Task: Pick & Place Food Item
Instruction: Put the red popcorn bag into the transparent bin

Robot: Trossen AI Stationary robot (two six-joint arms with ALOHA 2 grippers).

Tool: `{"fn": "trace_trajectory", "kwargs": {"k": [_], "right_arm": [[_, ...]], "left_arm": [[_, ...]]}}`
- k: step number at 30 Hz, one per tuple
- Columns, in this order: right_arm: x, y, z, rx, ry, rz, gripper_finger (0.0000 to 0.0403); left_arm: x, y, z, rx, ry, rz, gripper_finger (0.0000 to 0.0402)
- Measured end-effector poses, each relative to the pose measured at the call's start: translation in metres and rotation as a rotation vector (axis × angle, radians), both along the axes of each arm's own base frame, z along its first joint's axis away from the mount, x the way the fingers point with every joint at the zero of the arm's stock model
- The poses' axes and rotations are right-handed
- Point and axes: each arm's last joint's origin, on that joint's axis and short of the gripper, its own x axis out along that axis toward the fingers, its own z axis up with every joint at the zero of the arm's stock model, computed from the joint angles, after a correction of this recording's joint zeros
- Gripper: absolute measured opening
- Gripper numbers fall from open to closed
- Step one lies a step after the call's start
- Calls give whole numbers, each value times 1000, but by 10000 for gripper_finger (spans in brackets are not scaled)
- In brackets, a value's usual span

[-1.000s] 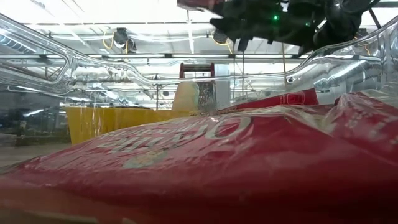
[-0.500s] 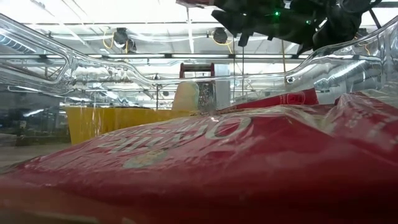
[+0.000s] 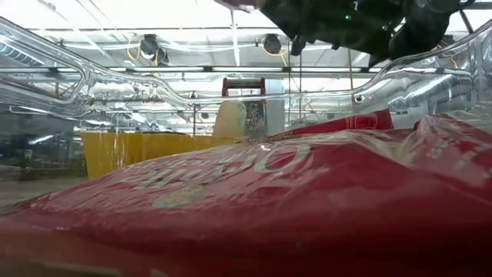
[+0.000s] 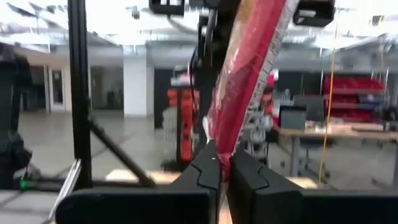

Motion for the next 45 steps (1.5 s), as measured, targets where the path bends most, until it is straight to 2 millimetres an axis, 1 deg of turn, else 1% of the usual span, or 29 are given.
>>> {"fn": "trace_trajectory", "kwargs": {"k": [5,9,14,18,21,24,28,32,35,40,42,45], "right_arm": [[-12,1,10,-31,128,-38,1],[-28,2,20,-65,205,-73,1],[-50,2,24,-61,356,-99,1],[-71,1,23,-24,501,-127,0],[-84,2,22,10,578,-155,0],[-93,2,21,40,630,-179,0],[-97,2,20,71,649,-190,0],[-97,0,20,70,651,-214,0],[-97,-2,19,73,655,-225,0],[-97,-5,19,77,659,-237,0],[-97,-5,19,78,659,-239,0],[-97,-5,19,77,657,-238,0]], "left_arm": [[1,0,-3,-41,28,-5,62],[1,0,-3,-30,28,-2,82],[-1,2,-2,-35,28,73,86],[-3,4,-5,-45,78,123,87],[-3,4,-14,-65,172,102,87],[-3,4,-21,-115,277,30,88],[3,-2,-37,-178,397,-106,88],[11,-20,-52,-127,501,-190,88],[17,-33,-61,-50,548,-196,89],[16,-46,-67,-14,604,-205,89],[16,-50,-69,21,619,-153,89],[21,-52,-75,41,639,-61,89]]}}
